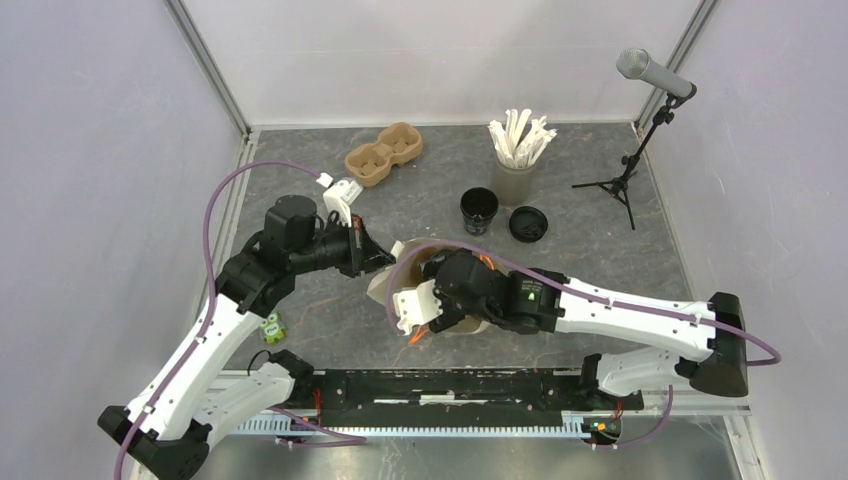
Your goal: Pack the takeout coffee
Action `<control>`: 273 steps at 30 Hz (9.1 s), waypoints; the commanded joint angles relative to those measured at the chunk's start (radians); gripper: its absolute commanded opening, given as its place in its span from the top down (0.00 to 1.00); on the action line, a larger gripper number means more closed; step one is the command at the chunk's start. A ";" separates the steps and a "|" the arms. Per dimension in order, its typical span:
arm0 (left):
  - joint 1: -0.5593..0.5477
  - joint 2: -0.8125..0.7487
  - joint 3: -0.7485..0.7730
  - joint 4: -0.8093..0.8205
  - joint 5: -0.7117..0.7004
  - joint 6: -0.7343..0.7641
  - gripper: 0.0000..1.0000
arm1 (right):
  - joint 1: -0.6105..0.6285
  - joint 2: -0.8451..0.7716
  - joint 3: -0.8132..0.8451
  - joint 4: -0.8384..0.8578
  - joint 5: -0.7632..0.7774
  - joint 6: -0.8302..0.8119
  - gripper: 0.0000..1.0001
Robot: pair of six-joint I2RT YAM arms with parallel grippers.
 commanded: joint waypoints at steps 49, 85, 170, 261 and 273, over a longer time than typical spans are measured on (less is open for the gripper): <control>-0.003 -0.016 -0.114 -0.039 -0.107 -0.028 0.74 | -0.157 -0.034 -0.102 0.243 -0.155 -0.124 0.38; -0.003 0.024 -0.068 0.025 -0.025 -0.004 0.98 | -0.277 0.032 -0.088 0.187 -0.136 -0.196 0.39; -0.003 0.072 -0.091 0.059 0.096 -0.004 0.95 | -0.364 0.030 -0.264 0.311 -0.199 -0.247 0.40; -0.011 0.129 -0.056 0.074 0.145 -0.015 0.91 | -0.435 0.005 -0.301 0.322 -0.268 -0.233 0.09; -0.014 0.135 -0.054 0.075 0.142 -0.017 0.91 | -0.433 -0.003 -0.268 0.319 -0.283 -0.231 0.20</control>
